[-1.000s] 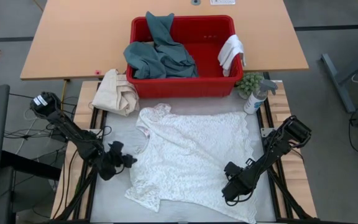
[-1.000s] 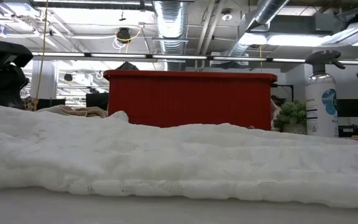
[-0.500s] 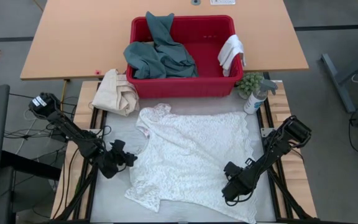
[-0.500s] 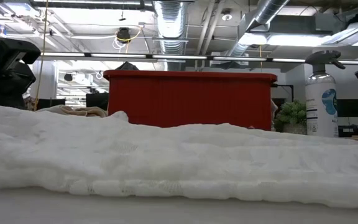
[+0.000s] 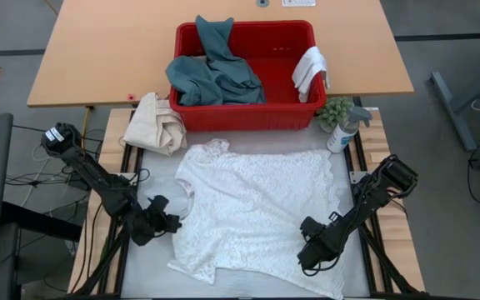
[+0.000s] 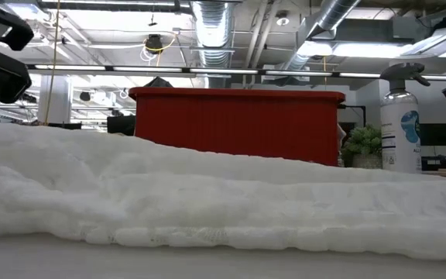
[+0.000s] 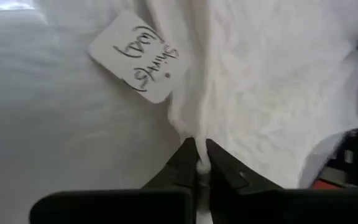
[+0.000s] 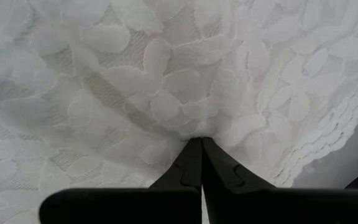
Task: Fold Laundry from Bin
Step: Fold the white shirt
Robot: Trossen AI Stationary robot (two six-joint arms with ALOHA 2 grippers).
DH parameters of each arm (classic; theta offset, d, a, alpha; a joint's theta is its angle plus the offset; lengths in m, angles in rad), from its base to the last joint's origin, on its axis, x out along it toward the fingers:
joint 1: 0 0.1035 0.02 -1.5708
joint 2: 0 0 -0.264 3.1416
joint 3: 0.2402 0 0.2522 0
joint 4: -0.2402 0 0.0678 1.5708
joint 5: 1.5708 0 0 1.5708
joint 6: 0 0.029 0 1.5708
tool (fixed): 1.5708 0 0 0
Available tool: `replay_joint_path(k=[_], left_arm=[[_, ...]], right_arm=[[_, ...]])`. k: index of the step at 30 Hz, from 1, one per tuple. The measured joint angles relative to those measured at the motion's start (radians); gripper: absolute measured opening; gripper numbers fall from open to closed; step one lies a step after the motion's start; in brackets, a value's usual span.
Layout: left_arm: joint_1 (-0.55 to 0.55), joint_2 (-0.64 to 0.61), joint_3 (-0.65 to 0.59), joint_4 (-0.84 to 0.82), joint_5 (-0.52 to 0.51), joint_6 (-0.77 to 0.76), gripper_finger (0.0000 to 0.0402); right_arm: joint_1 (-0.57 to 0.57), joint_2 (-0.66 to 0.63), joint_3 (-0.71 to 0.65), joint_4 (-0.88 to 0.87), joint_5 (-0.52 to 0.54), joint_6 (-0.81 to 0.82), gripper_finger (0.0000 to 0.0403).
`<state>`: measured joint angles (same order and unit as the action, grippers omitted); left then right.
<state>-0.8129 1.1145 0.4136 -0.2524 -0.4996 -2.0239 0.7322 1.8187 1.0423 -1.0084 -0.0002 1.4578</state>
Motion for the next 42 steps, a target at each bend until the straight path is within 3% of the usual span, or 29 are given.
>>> replay_joint_path(k=[14, 23, 30, 36, 42], left_arm=[[-0.071, 0.000, 0.005, -0.079, 0.071, -0.108, 0.0008], [-0.085, 0.000, 0.006, -0.106, 0.077, -0.020, 0.0087], [-0.085, 0.000, 0.006, -0.135, 0.096, -0.057, 0.0148], [-0.085, 0.000, 0.006, -0.238, 0.103, -0.071, 0.0158], [-0.060, -0.007, 0.006, -0.404, 0.085, -0.196, 0.0158]], right_arm=[[0.000, 0.000, 0.000, 0.000, 0.000, 0.000, 0.0026], [0.000, 0.000, 0.000, 0.000, 0.000, 0.000, 0.0026], [0.000, 0.000, 0.000, 0.000, 0.000, 0.000, 0.0026], [0.000, 0.000, 0.000, 0.000, 0.000, 0.000, 0.0026], [0.000, 0.000, 0.000, 0.000, 0.000, 0.001, 0.0026]])
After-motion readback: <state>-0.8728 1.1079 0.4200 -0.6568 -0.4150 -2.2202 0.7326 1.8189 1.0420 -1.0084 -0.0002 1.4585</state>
